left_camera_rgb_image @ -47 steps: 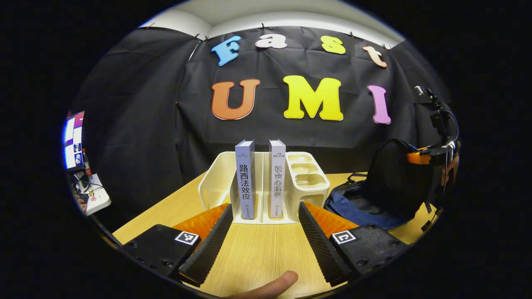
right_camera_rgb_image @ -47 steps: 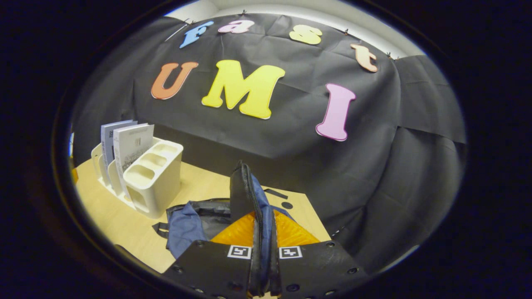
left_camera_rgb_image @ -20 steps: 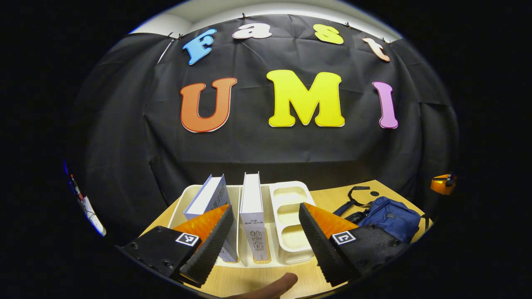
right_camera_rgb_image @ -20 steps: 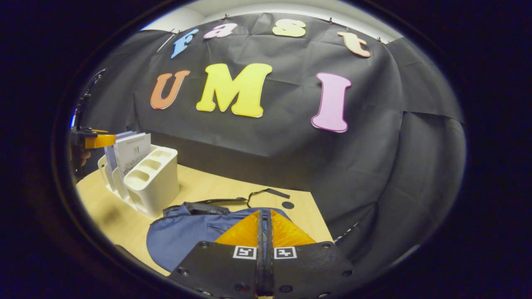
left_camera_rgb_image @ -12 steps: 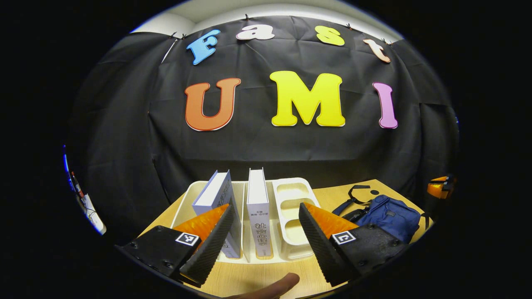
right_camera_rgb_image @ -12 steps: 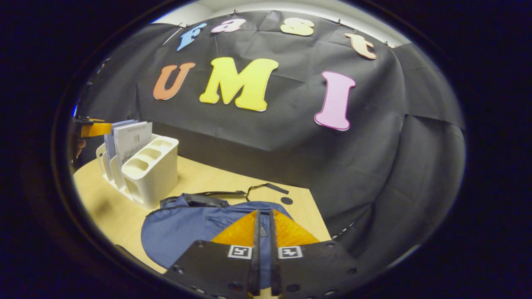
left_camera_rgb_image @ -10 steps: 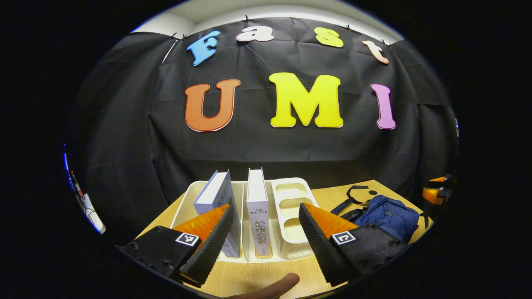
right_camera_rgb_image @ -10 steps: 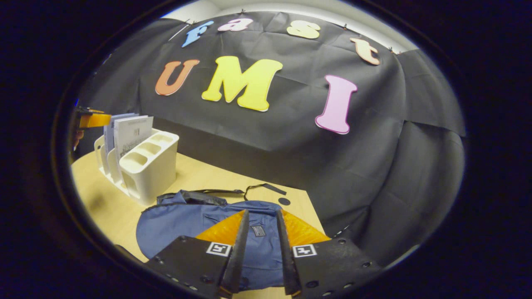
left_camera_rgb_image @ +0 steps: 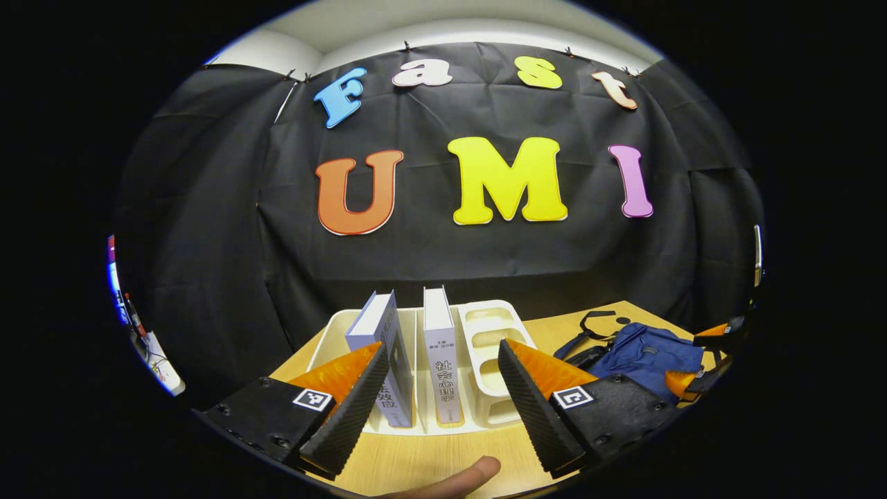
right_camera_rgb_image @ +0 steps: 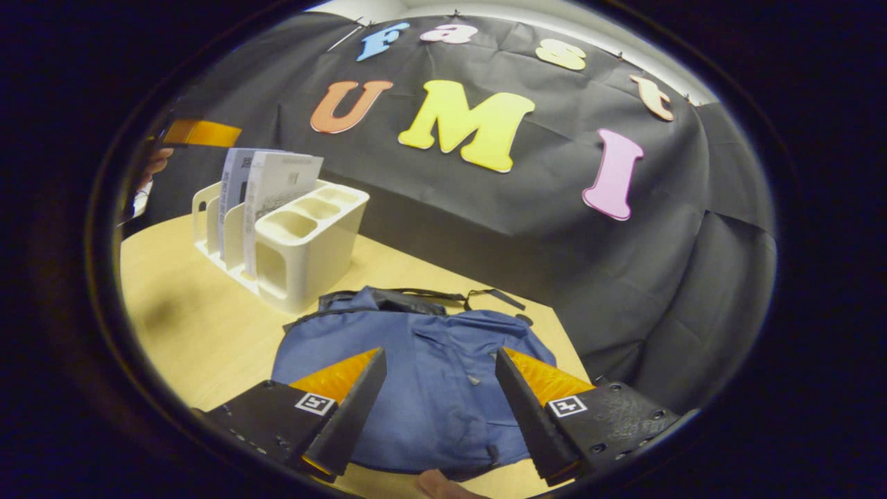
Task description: Open the schoolbag, grab two books from the bookshelf and put them into the schoolbag.
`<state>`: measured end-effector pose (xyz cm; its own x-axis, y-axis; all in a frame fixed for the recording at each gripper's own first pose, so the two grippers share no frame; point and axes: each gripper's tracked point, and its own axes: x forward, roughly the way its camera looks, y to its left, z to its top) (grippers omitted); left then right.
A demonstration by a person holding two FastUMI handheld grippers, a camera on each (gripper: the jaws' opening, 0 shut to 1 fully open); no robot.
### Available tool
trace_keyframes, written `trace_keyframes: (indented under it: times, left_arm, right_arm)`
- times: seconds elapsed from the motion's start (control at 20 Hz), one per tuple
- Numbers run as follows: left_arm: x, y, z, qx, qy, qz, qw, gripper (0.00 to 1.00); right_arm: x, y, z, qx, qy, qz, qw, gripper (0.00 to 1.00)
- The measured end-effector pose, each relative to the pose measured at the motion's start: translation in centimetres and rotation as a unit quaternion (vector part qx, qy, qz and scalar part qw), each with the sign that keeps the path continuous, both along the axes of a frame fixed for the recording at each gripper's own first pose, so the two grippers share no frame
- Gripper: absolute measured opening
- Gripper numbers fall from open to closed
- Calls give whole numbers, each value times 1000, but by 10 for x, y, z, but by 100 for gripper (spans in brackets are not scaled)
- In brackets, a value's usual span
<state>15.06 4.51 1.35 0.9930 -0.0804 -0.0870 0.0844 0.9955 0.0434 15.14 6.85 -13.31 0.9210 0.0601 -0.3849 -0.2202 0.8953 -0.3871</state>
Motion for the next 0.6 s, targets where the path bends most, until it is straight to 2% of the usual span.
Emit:
trace_keyframes:
  times: [0.05, 0.2, 0.25, 0.3, 0.6]
  left_arm:
    - [-2, 0, -2, 0, -1, -3, 1000, 99]
    - [-9, 1, -11, -9, 1, -12, 1000, 99]
    - [-11, 2, -13, -10, 0, -11, 1000, 99]
    - [-13, 6, -15, -10, -2, -9, 1000, 99]
    - [-20, 13, -32, -17, 3, -10, 1000, 99]
  right_arm:
    - [-2, 8, -9, 0, 7, 2, 1000, 96]
    - [-10, 30, -30, -11, 24, 5, 1000, 95]
    - [-13, 38, -37, -12, 29, 10, 999, 99]
    - [-18, 48, -41, -16, 31, 18, 999, 96]
    - [-35, 98, -74, -73, 42, 33, 996, 95]
